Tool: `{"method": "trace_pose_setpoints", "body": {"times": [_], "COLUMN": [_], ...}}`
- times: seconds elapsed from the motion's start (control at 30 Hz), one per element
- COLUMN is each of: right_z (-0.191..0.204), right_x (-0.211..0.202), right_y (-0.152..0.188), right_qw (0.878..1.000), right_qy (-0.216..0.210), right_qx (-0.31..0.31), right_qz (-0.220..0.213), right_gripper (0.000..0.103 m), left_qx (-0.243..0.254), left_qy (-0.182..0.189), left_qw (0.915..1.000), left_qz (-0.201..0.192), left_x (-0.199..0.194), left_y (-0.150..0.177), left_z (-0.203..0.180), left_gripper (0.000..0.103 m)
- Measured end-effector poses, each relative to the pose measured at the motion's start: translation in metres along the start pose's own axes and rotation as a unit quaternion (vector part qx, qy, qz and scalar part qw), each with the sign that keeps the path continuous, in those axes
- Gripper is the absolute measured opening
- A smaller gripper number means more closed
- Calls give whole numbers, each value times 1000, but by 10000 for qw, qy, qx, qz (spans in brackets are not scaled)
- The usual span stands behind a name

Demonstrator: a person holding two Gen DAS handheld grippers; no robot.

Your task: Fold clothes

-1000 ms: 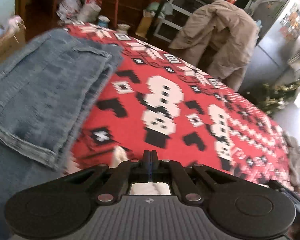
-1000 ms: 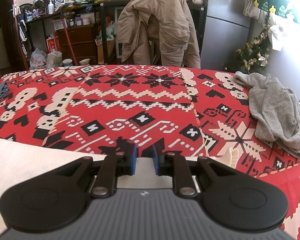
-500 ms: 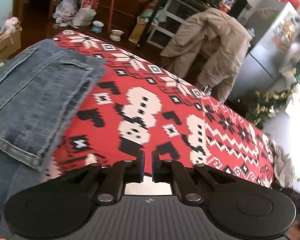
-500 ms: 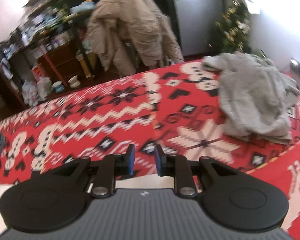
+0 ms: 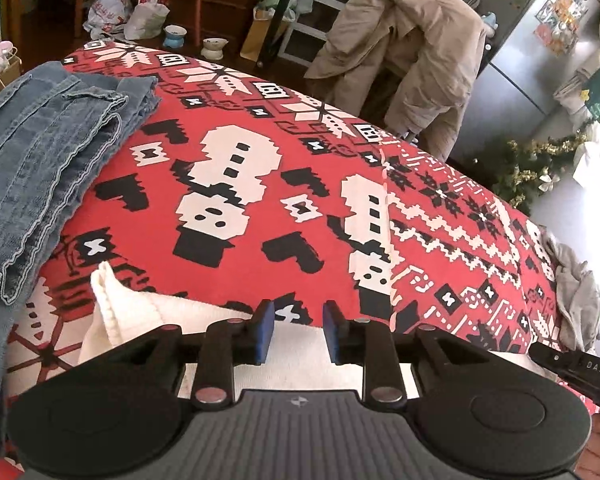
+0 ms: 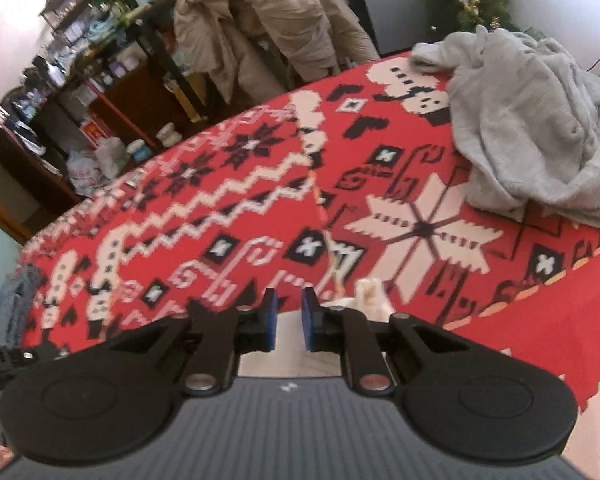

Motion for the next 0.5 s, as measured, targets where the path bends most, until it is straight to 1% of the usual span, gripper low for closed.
{"method": "trace_pose_setpoints", "body": {"times": [0.1, 0.17, 0.2, 0.23, 0.3, 0.4, 0.5], "right_z": [-16, -30, -38, -44, -55, -60, -45], "right_x": [-4, -6, -7, -9, -14, -28, -45], "right_y": [-6, -11, -13, -16, -21, -26, -26], "right_qw": [9989, 9974, 9964, 9954, 9934, 9933, 9954], "right_qy": [415, 552, 619, 691, 789, 567, 109], "right_qx": [165, 399, 516, 588, 713, 868, 751], "right_qz": [-163, -231, -265, -322, -422, -520, -579], "right_gripper": [7, 5, 6, 11, 11, 13, 13], "left_qx": [-57, -81, -88, -94, -84, -59, -29], "left_qy": [4, 9, 9, 8, -17, -27, -25], "left_qw": [10000, 10000, 10000, 10000, 10000, 10000, 10000], "left_qz": [16, 21, 23, 25, 16, -21, -68], "left_x": [1, 2, 2, 2, 2, 0, -4], "left_y": [-2, -2, -3, -3, -3, -2, -2], "left_z": [3, 3, 4, 4, 3, 0, -4], "left_gripper": [26, 26, 26, 26, 26, 26, 26]}}
Point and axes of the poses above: each gripper's, at about its wrist camera, not at the fingertips, and x roughly the way its jaws point, z to its left, y to its underside, the point moved 7 cm from there along x, roughly the way its jaws point, and after that the axes turned 4 degrees about z, right-handed, at the moved point
